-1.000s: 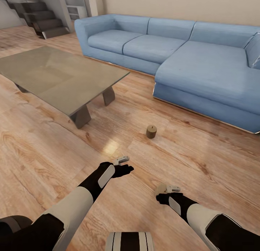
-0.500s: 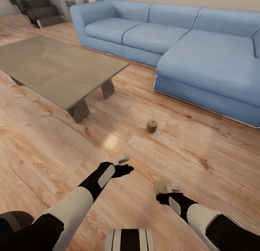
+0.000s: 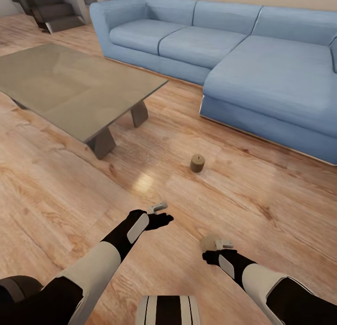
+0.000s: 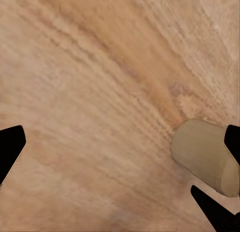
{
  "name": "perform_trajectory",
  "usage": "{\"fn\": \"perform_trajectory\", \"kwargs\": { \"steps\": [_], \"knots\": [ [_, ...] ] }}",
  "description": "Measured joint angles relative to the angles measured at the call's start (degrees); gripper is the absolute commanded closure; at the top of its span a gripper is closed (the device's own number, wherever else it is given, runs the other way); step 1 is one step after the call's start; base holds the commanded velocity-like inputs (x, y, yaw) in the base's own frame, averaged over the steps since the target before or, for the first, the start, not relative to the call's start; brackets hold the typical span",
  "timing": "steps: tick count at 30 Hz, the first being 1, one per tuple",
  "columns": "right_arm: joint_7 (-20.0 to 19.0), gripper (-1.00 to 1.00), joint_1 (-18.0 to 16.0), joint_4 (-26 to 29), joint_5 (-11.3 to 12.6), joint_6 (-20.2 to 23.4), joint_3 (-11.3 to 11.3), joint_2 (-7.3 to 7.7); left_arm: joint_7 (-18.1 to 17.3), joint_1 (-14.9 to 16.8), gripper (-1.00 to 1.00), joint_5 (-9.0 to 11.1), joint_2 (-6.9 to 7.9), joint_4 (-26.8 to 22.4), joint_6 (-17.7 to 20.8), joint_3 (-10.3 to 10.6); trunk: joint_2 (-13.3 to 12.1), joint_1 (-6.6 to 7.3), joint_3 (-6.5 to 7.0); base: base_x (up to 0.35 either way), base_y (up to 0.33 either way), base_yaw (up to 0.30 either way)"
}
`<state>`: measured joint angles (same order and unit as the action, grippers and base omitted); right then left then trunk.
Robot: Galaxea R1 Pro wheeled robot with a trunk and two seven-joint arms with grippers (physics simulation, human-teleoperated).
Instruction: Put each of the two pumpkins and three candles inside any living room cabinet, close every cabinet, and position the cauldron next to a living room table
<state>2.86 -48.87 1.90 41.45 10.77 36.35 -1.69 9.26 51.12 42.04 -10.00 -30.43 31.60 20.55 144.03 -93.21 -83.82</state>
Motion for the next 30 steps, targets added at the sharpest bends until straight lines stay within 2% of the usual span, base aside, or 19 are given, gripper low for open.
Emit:
{"fn": "perform_trajectory", "kwargs": {
  "steps": [5,14,15,30],
  "knots": [
    [0.0,-1.00,0.0,0.0,0.0,0.0,0.0,0.01,0.0,0.0,-1.00,0.0,0.00,0.0,0.0,0.0,0.0,0.01,0.00,0.286,0.000,0.000],
    [0.0,-1.00,0.0,0.1,0.0,0.5,0.0,0.01,0.0,0.0,-1.00,0.0,0.00,0.0,-0.1,0.0,0.0,-0.02,0.00,0.028,0.000,0.000],
    [0.0,1.00,0.0,0.1,0.0,0.5,0.0,0.01,0.0,0.0,-1.00,0.0,0.00,0.0,-0.1,0.0,0.0,-0.02,0.00,0.001,0.000,0.000],
    [0.1,1.00,0.0,0.0,-0.1,0.5,0.0,0.01,0.0,0.0,-1.00,0.0,0.00,0.0,-0.1,0.0,0.0,-0.02,0.00,0.000,0.000,0.000]
  ]
}}
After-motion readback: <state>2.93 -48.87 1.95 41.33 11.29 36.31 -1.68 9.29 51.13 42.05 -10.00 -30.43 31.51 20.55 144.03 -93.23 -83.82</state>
